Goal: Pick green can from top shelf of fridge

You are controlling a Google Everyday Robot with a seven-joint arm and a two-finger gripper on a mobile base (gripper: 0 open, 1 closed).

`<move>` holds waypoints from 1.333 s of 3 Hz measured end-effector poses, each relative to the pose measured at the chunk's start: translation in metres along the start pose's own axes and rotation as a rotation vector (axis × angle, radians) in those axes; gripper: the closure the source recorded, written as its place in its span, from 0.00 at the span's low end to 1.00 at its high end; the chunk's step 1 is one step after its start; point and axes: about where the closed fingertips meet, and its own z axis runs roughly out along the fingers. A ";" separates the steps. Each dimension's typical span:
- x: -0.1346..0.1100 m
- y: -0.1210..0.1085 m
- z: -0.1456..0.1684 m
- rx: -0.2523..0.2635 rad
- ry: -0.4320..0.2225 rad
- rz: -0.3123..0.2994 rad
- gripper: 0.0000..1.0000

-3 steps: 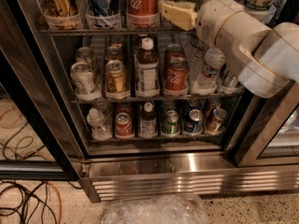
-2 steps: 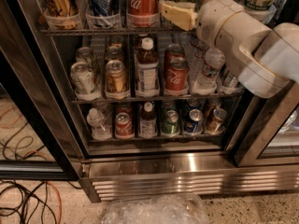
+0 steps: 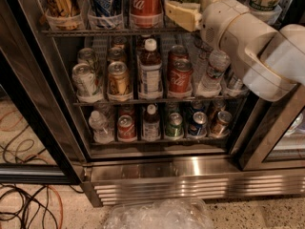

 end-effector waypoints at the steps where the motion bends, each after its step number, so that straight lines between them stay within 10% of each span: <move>1: 0.000 0.000 0.000 0.000 0.000 0.000 0.94; 4: -0.010 -0.001 0.006 0.003 -0.020 -0.002 1.00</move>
Offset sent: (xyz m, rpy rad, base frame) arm 0.0000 0.0000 0.0000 0.0000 0.0000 0.0000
